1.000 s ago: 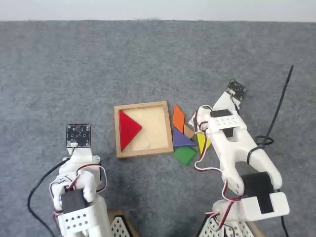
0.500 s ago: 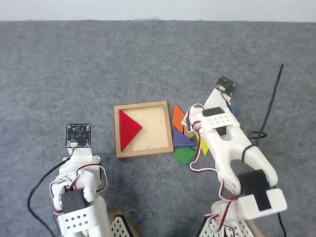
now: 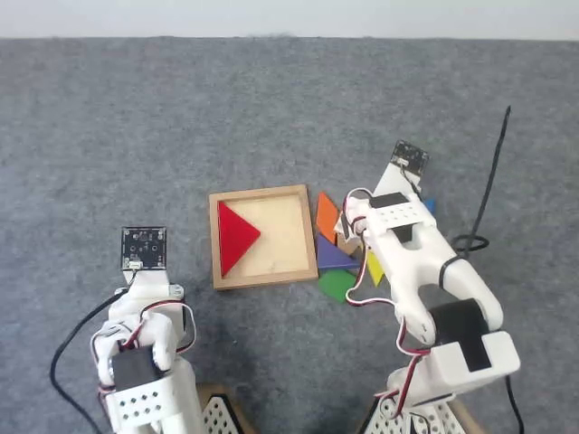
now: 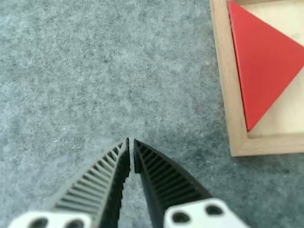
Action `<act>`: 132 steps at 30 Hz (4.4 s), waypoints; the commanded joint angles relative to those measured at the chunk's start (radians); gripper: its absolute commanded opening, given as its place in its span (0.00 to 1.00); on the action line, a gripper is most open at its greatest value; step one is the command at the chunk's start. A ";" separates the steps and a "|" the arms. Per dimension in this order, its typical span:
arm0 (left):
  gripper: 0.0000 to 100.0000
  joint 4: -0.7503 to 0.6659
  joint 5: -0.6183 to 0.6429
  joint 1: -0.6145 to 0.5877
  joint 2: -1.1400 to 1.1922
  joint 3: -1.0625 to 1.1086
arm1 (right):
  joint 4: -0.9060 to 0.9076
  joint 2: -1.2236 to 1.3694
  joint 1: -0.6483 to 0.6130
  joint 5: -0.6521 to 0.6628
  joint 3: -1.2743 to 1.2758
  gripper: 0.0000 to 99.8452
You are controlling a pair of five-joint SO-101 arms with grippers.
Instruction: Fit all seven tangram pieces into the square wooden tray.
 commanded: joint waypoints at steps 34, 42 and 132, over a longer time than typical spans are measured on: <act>0.02 0.005 -0.009 -0.003 -0.018 -0.008 | 0.503 -0.005 -0.076 1.137 -0.574 0.15; 0.02 0.005 -0.009 -0.003 -0.018 -0.008 | 0.503 0.145 -0.280 1.338 -0.698 0.15; 0.02 0.005 -0.009 -0.003 -0.018 -0.008 | 0.667 0.489 -0.125 0.651 -1.042 0.08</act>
